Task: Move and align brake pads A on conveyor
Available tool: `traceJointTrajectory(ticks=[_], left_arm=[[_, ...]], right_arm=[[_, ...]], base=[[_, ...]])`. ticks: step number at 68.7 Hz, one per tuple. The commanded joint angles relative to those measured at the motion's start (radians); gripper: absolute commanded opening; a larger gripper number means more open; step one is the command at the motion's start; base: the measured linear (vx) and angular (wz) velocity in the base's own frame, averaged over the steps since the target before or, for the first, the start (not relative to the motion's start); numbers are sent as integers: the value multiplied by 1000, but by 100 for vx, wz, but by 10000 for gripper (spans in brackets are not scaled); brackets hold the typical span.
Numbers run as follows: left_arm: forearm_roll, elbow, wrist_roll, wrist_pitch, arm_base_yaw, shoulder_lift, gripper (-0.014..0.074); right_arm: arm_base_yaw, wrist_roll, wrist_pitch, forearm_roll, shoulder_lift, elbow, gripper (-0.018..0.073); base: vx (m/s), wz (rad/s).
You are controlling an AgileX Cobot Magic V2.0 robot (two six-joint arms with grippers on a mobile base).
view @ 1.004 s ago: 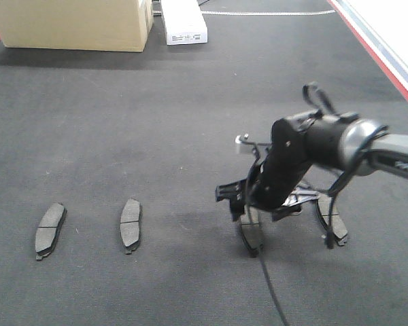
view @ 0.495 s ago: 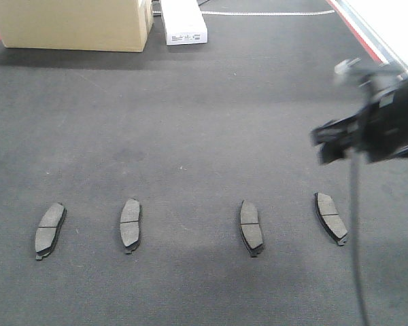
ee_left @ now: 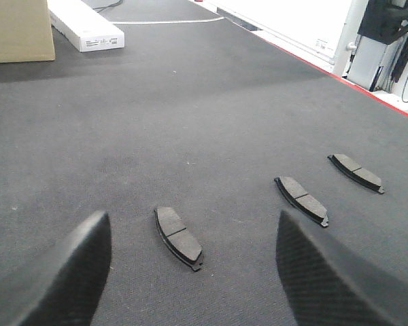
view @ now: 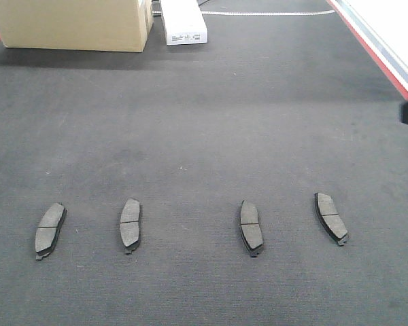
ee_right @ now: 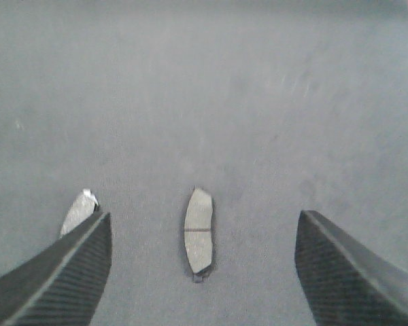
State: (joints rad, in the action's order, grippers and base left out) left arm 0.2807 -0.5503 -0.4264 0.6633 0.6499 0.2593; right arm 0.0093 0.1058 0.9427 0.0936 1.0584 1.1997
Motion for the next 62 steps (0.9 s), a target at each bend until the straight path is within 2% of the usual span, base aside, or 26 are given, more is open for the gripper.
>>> traceJointTrajectory(ticks=[1, 32, 42, 50, 58, 62], left_arm=[[5, -23, -1, -61, 5, 14, 503], [5, -23, 2, -62, 5, 14, 503], [5, -23, 97, -63, 5, 14, 503], [5, -23, 135, -63, 5, 14, 503], [5, -23, 164, -66, 5, 12, 487], [5, -23, 165, -69, 5, 12, 448]], right_arm=[[-5, 2, -125, -8, -130, -89, 544], [-3, 71, -295, 33, -754, -529, 544], [-3, 152, -330, 118, -909, -636, 544], [-3, 228, -358, 190, -1002, -702, 544], [-4, 249, -406, 197, -1065, -757, 542], [-4, 249, -414, 195, -1070, -777, 535]], base=[[0, 0], [0, 0], [0, 0], [0, 0], [0, 0], [0, 0]])
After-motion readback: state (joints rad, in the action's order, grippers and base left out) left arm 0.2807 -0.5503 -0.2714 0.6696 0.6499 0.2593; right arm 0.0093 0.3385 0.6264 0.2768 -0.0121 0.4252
